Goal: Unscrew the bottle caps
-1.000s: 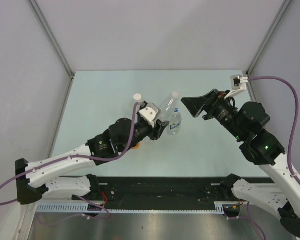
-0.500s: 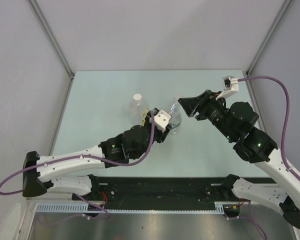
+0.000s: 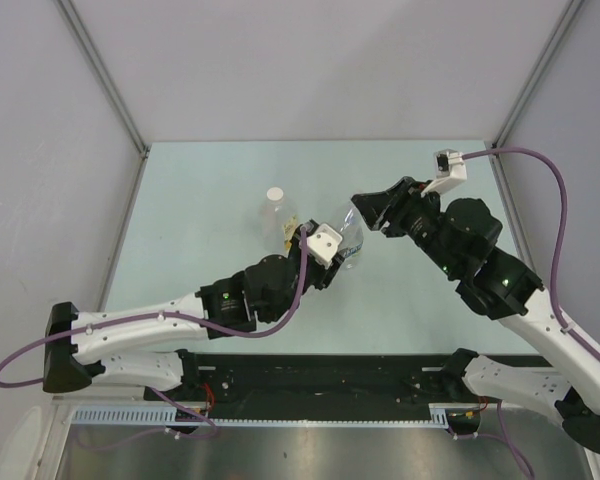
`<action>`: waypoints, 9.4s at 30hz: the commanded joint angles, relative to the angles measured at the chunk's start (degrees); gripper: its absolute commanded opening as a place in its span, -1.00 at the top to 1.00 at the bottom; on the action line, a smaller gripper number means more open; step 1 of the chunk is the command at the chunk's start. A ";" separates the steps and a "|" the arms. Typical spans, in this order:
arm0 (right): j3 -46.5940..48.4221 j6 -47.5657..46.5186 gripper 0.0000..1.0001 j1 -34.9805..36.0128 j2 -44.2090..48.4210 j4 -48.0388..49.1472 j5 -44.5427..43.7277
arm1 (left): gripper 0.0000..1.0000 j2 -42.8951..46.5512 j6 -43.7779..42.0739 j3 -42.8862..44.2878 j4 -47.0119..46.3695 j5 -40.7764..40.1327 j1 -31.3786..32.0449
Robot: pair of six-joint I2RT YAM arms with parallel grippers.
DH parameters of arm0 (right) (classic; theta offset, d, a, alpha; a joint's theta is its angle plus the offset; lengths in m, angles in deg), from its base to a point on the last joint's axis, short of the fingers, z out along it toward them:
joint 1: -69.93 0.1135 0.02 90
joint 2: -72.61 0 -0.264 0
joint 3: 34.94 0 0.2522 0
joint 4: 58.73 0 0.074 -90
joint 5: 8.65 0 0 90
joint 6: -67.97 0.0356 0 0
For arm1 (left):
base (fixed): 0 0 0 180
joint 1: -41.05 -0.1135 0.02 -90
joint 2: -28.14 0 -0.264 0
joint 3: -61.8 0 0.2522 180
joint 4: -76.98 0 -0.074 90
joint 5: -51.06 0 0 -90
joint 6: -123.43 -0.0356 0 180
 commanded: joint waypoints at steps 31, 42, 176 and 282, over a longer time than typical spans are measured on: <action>-4.72 -17.34 1.00 -3.56 6.65 8.29 37.13 | 1.00 9.79 7.81 2.36 4.82 61.86 -11.11; -5.95 -23.49 1.00 -3.92 9.29 10.31 57.27 | 0.99 9.09 12.11 2.97 -1.87 90.77 -19.02; -3.49 -4.07 0.10 0.74 5.25 12.07 -0.54 | 1.00 -2.43 -6.61 3.68 -2.48 -2.55 1.19; -0.33 -18.13 1.00 -13.85 14.82 18.75 55.90 | 1.00 0.56 10.01 6.31 6.13 88.79 -24.21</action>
